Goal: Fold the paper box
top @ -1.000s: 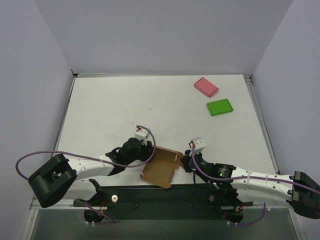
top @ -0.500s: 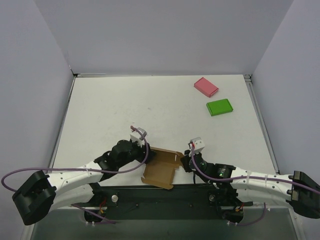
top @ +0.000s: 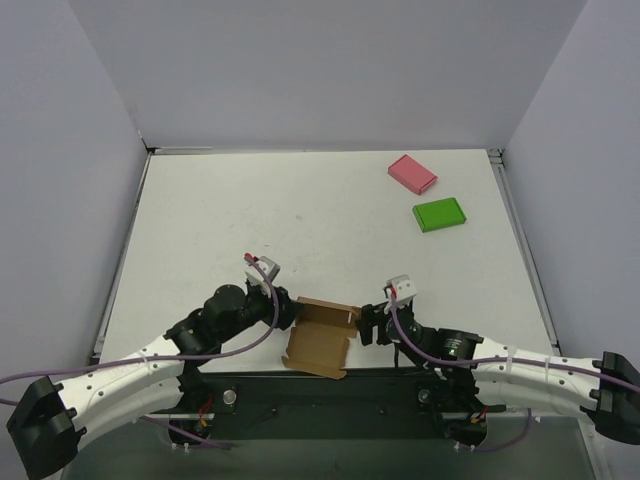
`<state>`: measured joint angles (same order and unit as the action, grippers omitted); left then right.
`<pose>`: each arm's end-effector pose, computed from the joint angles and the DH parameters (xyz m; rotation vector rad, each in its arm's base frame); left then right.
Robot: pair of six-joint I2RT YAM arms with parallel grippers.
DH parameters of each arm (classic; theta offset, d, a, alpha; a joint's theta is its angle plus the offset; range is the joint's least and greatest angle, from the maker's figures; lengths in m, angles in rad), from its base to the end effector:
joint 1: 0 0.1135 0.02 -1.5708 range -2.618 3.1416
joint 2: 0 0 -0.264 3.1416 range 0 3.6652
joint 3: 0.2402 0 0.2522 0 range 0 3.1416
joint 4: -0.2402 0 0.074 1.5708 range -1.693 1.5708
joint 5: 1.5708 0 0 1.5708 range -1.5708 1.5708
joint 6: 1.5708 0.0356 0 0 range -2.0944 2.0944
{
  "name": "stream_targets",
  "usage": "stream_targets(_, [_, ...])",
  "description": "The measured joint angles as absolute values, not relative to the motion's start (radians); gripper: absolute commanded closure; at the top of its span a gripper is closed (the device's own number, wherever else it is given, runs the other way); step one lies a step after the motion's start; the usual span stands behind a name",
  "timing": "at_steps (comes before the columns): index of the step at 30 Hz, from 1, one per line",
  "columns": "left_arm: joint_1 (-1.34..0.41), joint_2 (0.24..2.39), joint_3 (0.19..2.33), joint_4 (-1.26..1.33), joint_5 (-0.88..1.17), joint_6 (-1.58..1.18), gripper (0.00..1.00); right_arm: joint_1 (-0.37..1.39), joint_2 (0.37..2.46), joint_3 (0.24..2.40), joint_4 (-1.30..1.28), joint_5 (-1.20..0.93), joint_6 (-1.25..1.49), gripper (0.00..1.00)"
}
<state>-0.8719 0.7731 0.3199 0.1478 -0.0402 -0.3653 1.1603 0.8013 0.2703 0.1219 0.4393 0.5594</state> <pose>0.1182 -0.1384 0.2116 0.4626 1.9023 -0.8003 0.0839 0.1548 0.1886 -0.3094 1.9812 0.6978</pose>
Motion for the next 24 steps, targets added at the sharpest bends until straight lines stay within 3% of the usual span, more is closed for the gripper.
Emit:
stream_targets(9, [-0.868, 0.843, 0.347, 0.047, -0.132, -0.464, 0.32, 1.160, 0.666, 0.379, -0.056, 0.450, 0.646, 0.32])
stream_targets(16, [-0.848, 0.873, 0.350, 0.081, -0.176, -0.587, 0.32, 1.160, 0.746, 0.519, -0.140, 0.450, 0.884, 0.39])
stream_targets(24, [-0.820, 0.959, 0.350, 0.157, -0.178, -0.652, 0.32, 1.160, 0.838, 0.516, -0.131, 0.398, 1.076, 0.42])
